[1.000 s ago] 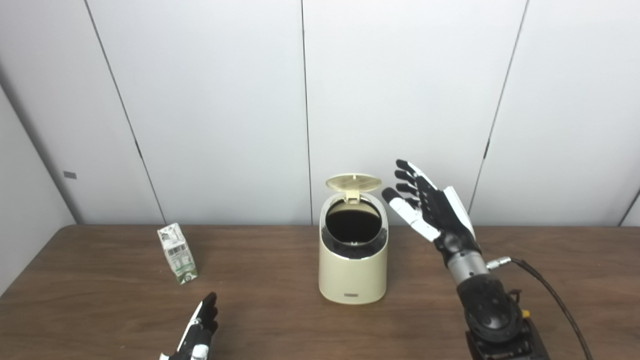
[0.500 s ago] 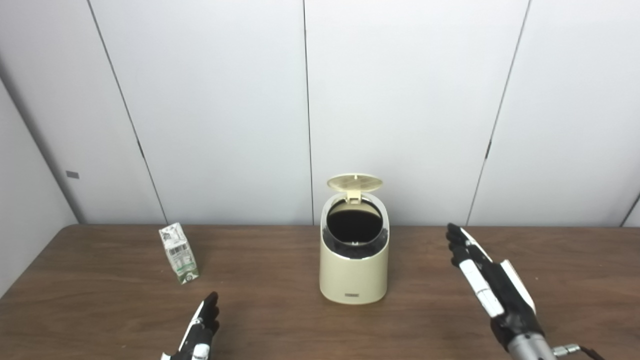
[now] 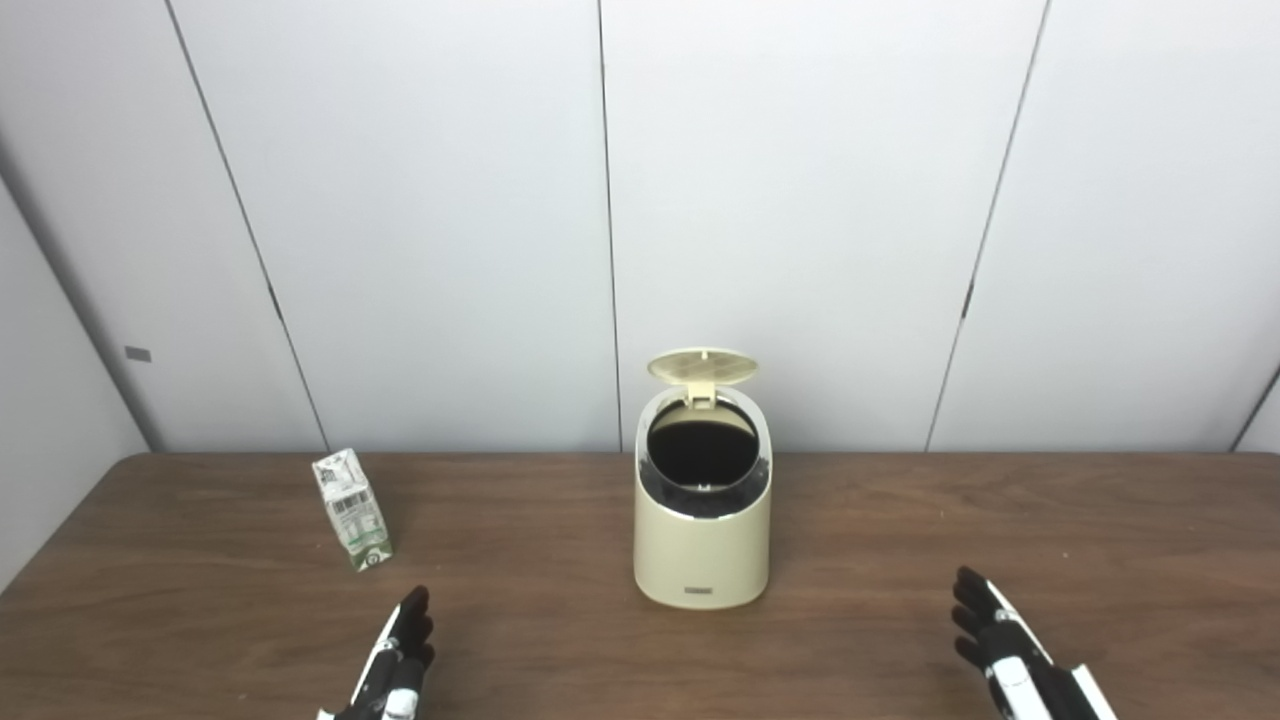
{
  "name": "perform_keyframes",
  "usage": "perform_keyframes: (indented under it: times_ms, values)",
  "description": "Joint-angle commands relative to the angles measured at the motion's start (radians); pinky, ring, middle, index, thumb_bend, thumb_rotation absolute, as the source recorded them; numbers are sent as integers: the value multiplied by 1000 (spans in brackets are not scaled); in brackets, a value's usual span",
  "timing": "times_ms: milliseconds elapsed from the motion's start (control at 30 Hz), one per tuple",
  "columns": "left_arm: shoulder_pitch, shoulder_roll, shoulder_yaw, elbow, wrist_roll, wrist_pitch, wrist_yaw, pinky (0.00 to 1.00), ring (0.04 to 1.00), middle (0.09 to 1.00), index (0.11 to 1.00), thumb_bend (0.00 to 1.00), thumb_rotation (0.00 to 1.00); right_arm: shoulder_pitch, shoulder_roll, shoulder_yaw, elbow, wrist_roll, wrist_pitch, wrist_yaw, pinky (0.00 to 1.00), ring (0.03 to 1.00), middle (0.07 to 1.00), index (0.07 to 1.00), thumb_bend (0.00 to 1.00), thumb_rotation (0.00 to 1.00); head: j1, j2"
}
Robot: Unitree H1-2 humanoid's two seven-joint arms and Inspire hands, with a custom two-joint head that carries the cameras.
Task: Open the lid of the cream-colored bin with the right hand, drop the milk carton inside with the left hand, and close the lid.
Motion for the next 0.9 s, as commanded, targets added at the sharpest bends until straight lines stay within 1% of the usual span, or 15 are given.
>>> perform_keyframes:
  times_ms: [0, 67, 133, 200, 300, 333, 400, 533, 567, 600, 633, 700, 767, 833, 867]
  values:
    - [36, 2, -1, 21, 12, -2, 3, 1000, 1000, 1000, 1000, 451, 792, -22, -4, -17, -14, 10, -75, -17, 958, 962, 970, 952, 562, 897, 13, 1]
    - [36, -2, -1, 15, 16, 3, 7, 1000, 1000, 1000, 1000, 449, 775, -22, -7, -19, -1, 6, -103, -16, 945, 974, 977, 957, 550, 812, 37, 2]
    - [34, -7, -1, 13, 19, 7, 11, 1000, 1000, 1000, 1000, 450, 745, -22, -14, -19, 8, 8, -124, -8, 931, 983, 980, 955, 548, 757, 69, 2]
    - [32, -12, -4, 12, 25, 10, 15, 1000, 1000, 1000, 1000, 459, 719, -21, -16, -22, 13, 10, -130, -7, 925, 983, 980, 958, 529, 727, 109, 0]
    - [28, -15, -11, 15, 51, 10, 19, 1000, 1000, 1000, 1000, 489, 710, -23, -14, -30, 19, 29, -126, -6, 931, 976, 979, 960, 513, 701, 177, -6]
    - [27, -16, -13, 17, 56, 8, 20, 1000, 1000, 1000, 1000, 501, 696, -24, -14, -31, 21, 33, -127, -5, 936, 976, 980, 962, 506, 695, 184, -7]
    - [24, -20, -17, 28, 81, -9, 27, 1000, 1000, 1000, 1000, 520, 665, -27, -14, -31, 24, 38, -138, -1, 923, 960, 972, 959, 510, 706, 233, -11]
    - [19, -25, -24, 48, 114, -40, 37, 1000, 1000, 1000, 1000, 514, 647, -30, -23, -28, 36, 76, -160, 27, 871, 932, 957, 950, 552, 740, 277, -10]
    - [19, -29, -26, 50, 124, -40, 42, 1000, 1000, 1000, 1000, 513, 645, -32, -27, -24, 36, 50, -162, 20, 866, 930, 955, 949, 556, 744, 284, -7]
    - [18, -33, -28, 50, 131, -37, 46, 1000, 1000, 1000, 997, 525, 654, -32, -29, -20, 28, 12, -153, 7, 792, 891, 928, 926, 589, 785, 294, -2]
    - [18, -35, -30, 49, 137, -35, 51, 1000, 1000, 1000, 997, 541, 664, -32, -30, -17, 21, -14, -145, -4, 741, 863, 906, 905, 609, 802, 300, 1]
    - [16, -41, -36, 48, 139, -29, 56, 1000, 1000, 1000, 993, 561, 669, -29, -31, -16, 3, -27, -124, -11, 689, 831, 881, 883, 640, 814, 322, 10]
    - [15, -47, -39, 46, 146, -24, 63, 1000, 1000, 1000, 992, 558, 668, -28, -33, -18, -1, -20, -122, -9, 673, 822, 874, 876, 652, 815, 340, 18]
    - [13, -56, -41, 40, 164, -11, 74, 1000, 1000, 1000, 994, 578, 672, -29, -35, -23, 0, -4, -123, -5, 658, 808, 860, 865, 675, 816, 358, 27]
    - [13, -61, -42, 36, 169, -5, 78, 1000, 1000, 1000, 995, 582, 674, -29, -38, -25, 0, 4, -123, -2, 655, 805, 858, 863, 681, 816, 375, 39]
